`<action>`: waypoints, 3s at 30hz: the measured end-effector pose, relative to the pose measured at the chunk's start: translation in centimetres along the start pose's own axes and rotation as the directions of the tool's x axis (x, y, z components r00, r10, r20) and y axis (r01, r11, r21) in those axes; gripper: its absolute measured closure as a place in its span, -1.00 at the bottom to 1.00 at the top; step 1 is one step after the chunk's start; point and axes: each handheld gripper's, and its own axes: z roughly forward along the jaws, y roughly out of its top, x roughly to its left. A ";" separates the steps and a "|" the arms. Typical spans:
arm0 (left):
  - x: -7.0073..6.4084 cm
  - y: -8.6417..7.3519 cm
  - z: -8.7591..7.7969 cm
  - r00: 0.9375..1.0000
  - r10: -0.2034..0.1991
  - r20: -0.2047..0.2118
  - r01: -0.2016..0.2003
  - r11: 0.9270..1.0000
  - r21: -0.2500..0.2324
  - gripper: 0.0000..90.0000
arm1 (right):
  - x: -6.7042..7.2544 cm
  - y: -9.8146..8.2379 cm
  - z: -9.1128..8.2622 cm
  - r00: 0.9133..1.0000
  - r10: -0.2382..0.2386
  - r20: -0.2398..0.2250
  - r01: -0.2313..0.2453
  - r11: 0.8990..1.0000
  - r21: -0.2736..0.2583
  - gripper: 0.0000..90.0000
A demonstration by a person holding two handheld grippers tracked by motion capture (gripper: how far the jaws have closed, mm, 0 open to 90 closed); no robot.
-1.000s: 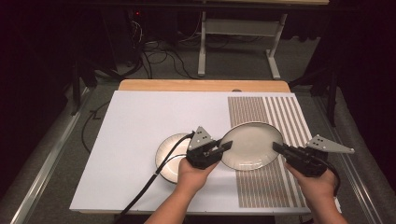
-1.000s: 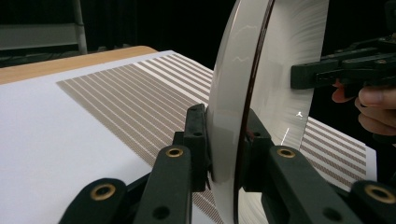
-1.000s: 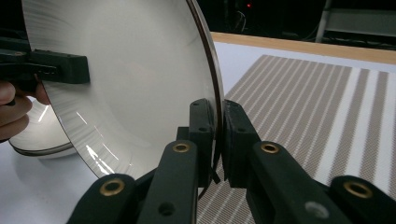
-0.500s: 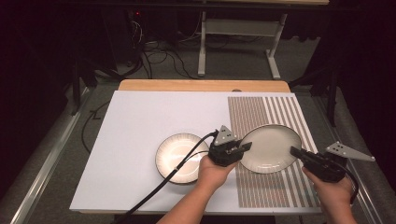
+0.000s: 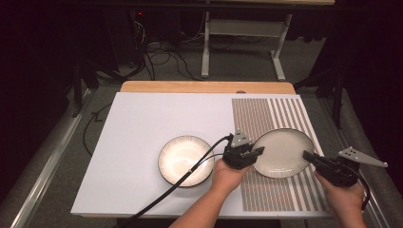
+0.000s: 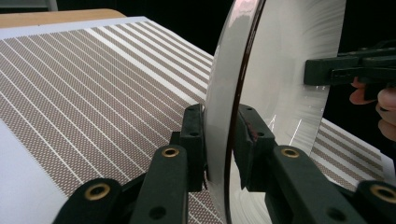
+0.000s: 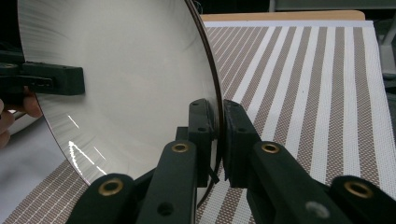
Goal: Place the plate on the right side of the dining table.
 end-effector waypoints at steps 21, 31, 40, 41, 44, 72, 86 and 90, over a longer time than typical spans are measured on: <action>0.2 -0.9 1.1 1.000 -0.014 -0.015 0.015 0.999 0.048 0.64 | -0.3 -0.6 0.5 0.999 -0.003 0.034 0.002 0.999 0.042 0.90; 0.1 -0.7 1.6 0.999 -0.011 -0.051 0.014 0.998 0.063 0.56 | -0.4 -0.7 0.6 1.000 0.002 0.029 -0.003 0.999 0.042 0.90; 0.0 -0.3 1.2 0.995 0.029 -0.095 -0.022 0.997 0.075 0.26 | -0.6 -0.7 0.6 1.000 0.007 0.023 -0.008 0.999 0.045 0.91; 0.1 -0.2 0.9 0.995 0.028 -0.097 -0.023 0.998 0.061 0.22 | -0.6 -0.7 0.6 1.000 0.007 0.028 -0.008 0.999 0.048 0.90; 0.2 -0.4 0.0 0.996 0.019 -0.092 -0.015 0.999 0.044 0.11 | -0.7 -0.8 0.8 0.999 0.010 0.041 -0.013 0.998 0.056 0.89; 3.9 -1.7 -13.2 0.974 0.055 -0.221 -0.070 0.996 -0.060 -0.99 | 0.1 0.7 1.8 0.996 -0.020 0.089 0.011 0.994 0.105 0.88; 7.5 -4.3 -22.5 0.946 0.058 -0.320 -0.083 0.994 -0.064 -0.99 | -0.6 0.8 2.9 0.993 0.043 0.113 -0.059 0.988 0.141 0.85; 8.2 -5.1 -23.8 0.938 0.063 -0.342 -0.093 0.993 -0.071 -0.99 | -1.0 0.7 3.3 0.990 0.075 0.121 -0.093 0.984 0.150 0.85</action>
